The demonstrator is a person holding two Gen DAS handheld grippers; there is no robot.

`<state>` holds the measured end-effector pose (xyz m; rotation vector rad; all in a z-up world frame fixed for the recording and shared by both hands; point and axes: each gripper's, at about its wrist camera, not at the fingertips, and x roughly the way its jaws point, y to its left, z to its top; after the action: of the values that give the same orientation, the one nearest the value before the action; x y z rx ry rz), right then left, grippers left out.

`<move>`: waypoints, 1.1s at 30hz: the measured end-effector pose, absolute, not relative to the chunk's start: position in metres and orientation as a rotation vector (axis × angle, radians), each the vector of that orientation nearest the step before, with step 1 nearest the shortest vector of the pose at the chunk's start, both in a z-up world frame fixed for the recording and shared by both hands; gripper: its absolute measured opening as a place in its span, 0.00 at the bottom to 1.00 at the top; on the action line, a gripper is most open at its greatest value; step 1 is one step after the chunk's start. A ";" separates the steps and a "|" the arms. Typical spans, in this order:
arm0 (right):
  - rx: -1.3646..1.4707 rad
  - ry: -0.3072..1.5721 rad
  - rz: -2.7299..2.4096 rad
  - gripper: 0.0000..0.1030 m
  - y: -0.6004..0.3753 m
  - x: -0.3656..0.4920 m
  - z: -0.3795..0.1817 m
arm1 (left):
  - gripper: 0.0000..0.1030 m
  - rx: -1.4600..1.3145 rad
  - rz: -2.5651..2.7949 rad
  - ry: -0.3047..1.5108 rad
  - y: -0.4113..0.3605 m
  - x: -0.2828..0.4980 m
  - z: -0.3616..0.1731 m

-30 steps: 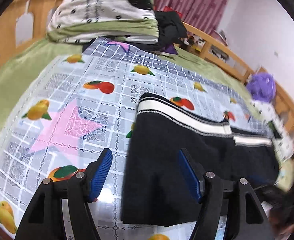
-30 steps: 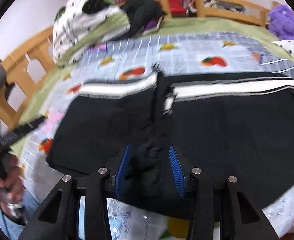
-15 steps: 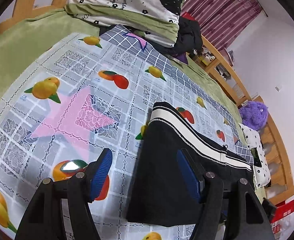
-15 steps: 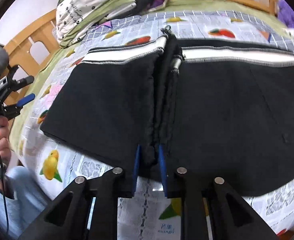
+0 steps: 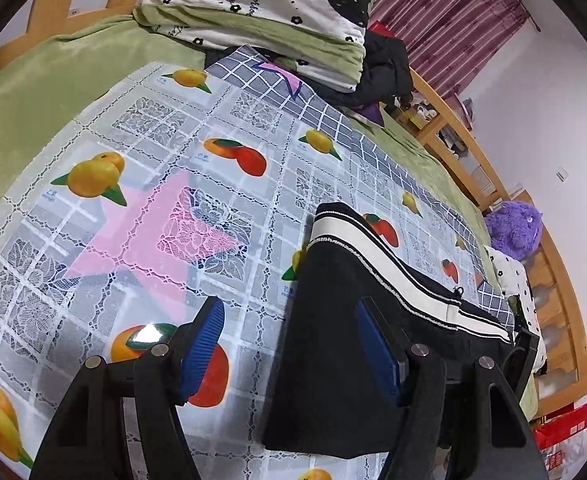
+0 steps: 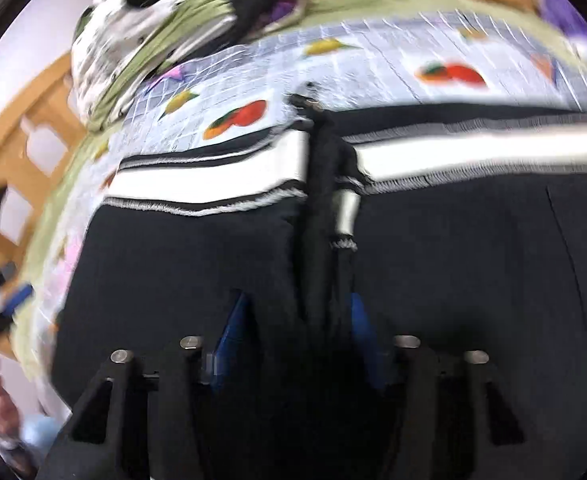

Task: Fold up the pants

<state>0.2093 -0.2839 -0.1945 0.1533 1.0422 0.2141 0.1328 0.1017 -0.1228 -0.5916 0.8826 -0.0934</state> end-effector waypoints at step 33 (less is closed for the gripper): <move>0.111 0.961 0.112 0.45 -0.336 0.098 -0.161 | 0.63 -0.203 -0.171 0.988 0.000 0.090 -0.148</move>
<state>0.0976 -0.3360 -0.1610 0.1109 0.9611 0.1121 0.0900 0.0002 -0.1477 -0.2034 0.9875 -0.1708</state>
